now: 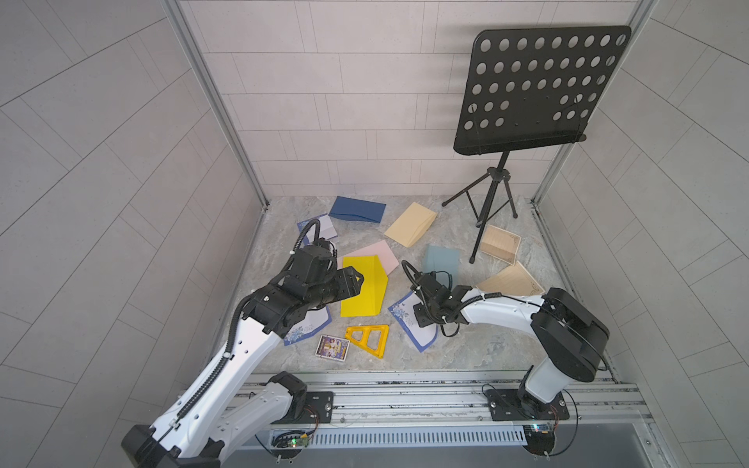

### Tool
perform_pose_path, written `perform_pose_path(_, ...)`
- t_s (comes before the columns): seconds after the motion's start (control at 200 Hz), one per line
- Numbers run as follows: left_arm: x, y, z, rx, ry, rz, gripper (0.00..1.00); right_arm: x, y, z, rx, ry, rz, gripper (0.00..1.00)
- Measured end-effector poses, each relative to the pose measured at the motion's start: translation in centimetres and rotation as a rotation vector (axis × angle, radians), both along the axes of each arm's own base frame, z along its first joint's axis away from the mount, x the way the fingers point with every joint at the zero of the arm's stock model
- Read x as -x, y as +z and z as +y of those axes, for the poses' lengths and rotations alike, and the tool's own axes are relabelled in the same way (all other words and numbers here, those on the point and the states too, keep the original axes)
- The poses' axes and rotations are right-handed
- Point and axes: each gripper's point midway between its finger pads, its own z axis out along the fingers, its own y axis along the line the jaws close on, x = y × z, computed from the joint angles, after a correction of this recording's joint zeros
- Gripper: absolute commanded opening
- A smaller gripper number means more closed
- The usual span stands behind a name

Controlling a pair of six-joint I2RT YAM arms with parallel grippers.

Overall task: Take the letter paper out of the envelope
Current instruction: Place the letter paper at the center of the board.

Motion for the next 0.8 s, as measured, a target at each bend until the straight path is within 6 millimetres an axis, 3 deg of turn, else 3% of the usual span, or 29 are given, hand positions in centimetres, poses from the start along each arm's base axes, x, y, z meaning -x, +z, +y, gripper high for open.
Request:
perform_pose_path(0.24, 0.5, 0.0, 0.3, -0.003, 0.0, 0.005, 0.68, 0.0, -0.1, 0.4, -0.01, -0.007, 0.006, 0.0)
perform_pose_path(0.45, 0.6, 0.0, 0.3, -0.003, 0.0, 0.007, 0.68, -0.3, 1.9, 3.2, -0.152, 0.005, 0.061, 0.01)
perform_pose_path(0.56, 0.6, 0.0, 0.3, -0.002, -0.002, 0.007, 0.67, -0.7, 2.2, 3.8, -0.198, 0.0, 0.088, 0.09)
perform_pose_path(0.8, 0.8, 0.0, 0.3, -0.002, -0.003, 0.009, 0.68, -0.6, 1.4, 3.0, -0.202, -0.032, 0.138, 0.34)
